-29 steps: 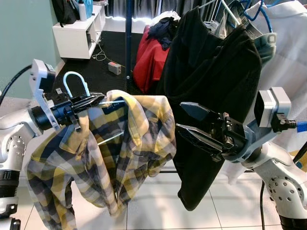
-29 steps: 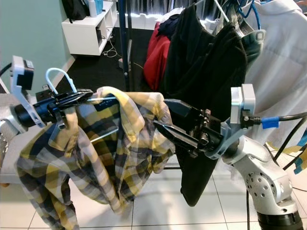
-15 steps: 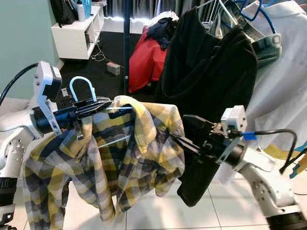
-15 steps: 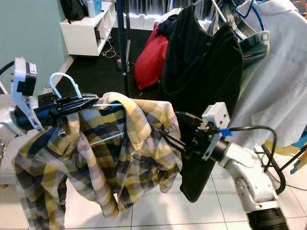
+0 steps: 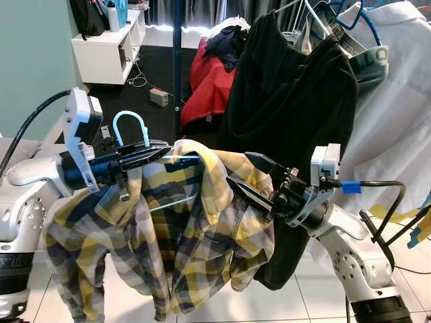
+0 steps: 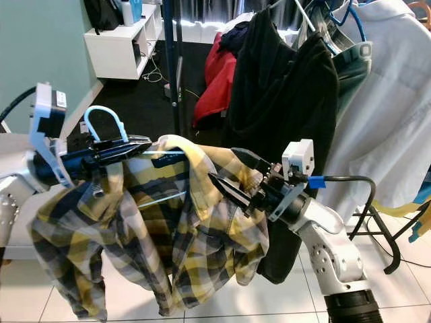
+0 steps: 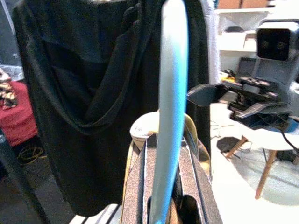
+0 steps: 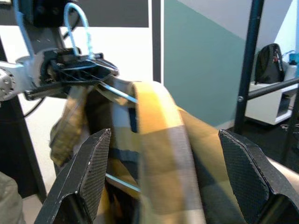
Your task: Hang hanger
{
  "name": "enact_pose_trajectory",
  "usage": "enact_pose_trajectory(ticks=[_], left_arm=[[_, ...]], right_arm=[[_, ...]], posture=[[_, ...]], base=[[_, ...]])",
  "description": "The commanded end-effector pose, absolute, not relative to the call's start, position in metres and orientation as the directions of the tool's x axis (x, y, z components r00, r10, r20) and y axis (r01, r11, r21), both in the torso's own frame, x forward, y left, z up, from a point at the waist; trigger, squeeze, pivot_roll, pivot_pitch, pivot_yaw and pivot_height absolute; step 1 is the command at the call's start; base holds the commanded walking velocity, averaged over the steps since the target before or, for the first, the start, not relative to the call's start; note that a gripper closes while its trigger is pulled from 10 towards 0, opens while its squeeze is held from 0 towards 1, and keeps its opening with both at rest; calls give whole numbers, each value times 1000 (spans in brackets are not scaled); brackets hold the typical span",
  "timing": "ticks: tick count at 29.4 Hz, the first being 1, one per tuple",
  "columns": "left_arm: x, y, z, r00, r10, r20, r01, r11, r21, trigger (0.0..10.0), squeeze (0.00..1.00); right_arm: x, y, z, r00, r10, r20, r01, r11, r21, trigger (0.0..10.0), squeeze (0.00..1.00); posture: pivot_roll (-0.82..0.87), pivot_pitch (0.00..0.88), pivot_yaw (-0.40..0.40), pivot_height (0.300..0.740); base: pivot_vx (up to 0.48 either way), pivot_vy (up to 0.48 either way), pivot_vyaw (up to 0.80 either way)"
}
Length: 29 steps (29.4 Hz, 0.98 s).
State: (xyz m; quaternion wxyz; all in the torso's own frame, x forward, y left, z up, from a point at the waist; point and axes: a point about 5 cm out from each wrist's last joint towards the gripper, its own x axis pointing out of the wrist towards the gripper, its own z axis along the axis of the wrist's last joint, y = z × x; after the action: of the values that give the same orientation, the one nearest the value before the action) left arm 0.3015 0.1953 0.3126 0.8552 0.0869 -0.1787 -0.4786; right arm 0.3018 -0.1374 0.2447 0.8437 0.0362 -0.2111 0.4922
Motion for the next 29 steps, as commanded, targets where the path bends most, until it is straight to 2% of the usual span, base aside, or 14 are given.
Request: enact_pose_trajectory(ticks=[1,6,18,24,29], left_arm=[[298,189,319,447,-861,244,791,508,341,10000,0],[304,186,317,494,-837,236,771,547,326,10000,0],[305,188,325,512,-818,262,752,574,325,10000,0],[300,186,327,467,-842,271,784,536,315,10000,0],[295,185,326,429,-867,252,815,492,307,10000,0]], right_arm=[[300,-136,242,416,821,390,-855,500,-141,10000,0],[297,-127,234,401,838,369,-871,474,-128,10000,0],[291,-129,224,414,839,353,-874,474,-103,10000,0],[298,-136,221,449,819,357,-856,508,-90,10000,0],[306,-136,226,445,813,377,-852,514,-103,10000,0]], posture=[[3,178,-51,740],[7,179,-48,740],[8,182,-45,740],[12,180,-43,740],[16,180,-42,740]], base=[[0,0,0],[0,0,0],[0,0,0],[0,0,0],[0,0,0]])
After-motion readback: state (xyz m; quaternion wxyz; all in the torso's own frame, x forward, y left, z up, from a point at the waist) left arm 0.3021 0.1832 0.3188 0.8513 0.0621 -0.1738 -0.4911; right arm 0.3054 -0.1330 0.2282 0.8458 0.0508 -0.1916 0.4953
